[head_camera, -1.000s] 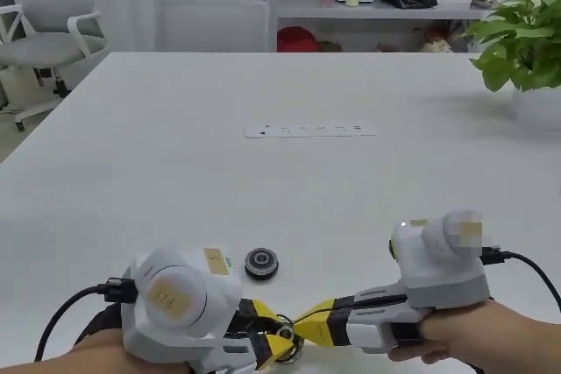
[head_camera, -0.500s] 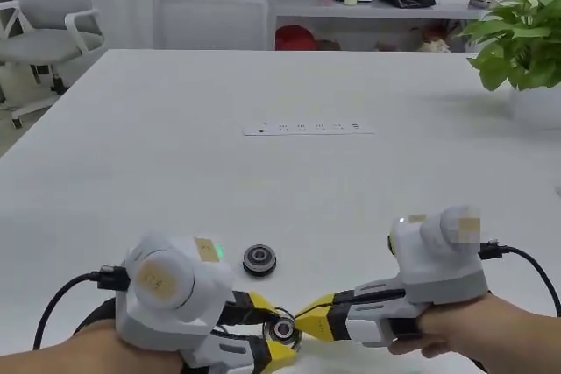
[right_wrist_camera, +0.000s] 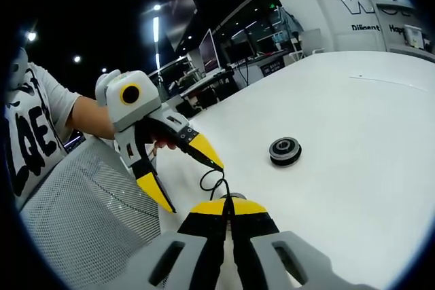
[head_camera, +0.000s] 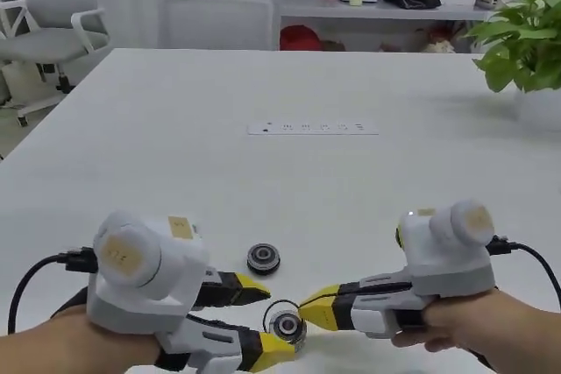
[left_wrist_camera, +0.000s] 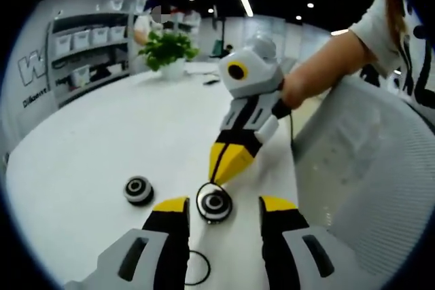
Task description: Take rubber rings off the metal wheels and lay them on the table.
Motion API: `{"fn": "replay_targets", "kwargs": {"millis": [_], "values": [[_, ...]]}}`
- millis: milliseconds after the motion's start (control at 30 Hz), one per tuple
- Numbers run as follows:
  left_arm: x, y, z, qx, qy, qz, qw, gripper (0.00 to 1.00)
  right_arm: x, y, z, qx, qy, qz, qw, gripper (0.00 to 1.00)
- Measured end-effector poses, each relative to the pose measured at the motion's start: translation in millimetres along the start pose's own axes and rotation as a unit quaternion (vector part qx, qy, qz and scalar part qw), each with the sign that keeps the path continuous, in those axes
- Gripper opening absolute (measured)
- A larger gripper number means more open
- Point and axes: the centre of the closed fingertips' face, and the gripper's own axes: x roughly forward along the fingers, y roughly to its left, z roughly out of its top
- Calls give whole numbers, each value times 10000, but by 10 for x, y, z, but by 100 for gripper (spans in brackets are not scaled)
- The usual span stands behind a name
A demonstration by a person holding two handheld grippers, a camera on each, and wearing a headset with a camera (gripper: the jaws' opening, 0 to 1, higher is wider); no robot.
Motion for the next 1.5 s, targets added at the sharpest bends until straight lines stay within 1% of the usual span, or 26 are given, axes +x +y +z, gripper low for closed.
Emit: {"fn": "replay_targets", "kwargs": {"millis": [100, 167, 300, 433, 633, 833, 1033, 1367, 1500], "values": [[-52, 12, -6, -80, -50, 20, 10000, 45, 4, 19, 17, -18, -5, 27, 10000, 0], [-105, 5, 12, -202, -145, -6, 9997, 49, 8, 32, 31, -21, -12, 48, 10000, 0], [-178, 22, 13, -200, -184, 52, 9996, 50, 17, 55, 59, -32, -18, 88, 10000, 0], [-263, 72, 1, -239, -231, 145, 9993, 52, 32, 68, 91, -26, -28, 105, 9999, 0], [-374, 132, -78, -317, -213, 269, 9989, 54, 99, 116, 124, -65, 0, 179, 9998, 0], [-453, 171, -115, -365, -231, 356, 9984, 56, 193, 164, 158, -99, 34, 260, 9996, 0], [-514, 209, -146, -361, -235, 466, 9980, 57, 306, 183, 183, -162, 70, 289, 9994, 0], [-582, 242, -218, -417, -213, 557, 9973, 57, 455, 232, 127, -259, 234, 361, 9987, 0], [-599, 257, -233, -427, -212, 590, 9971, 57, 489, 214, 101, -312, 311, 325, 9985, 0]]}}
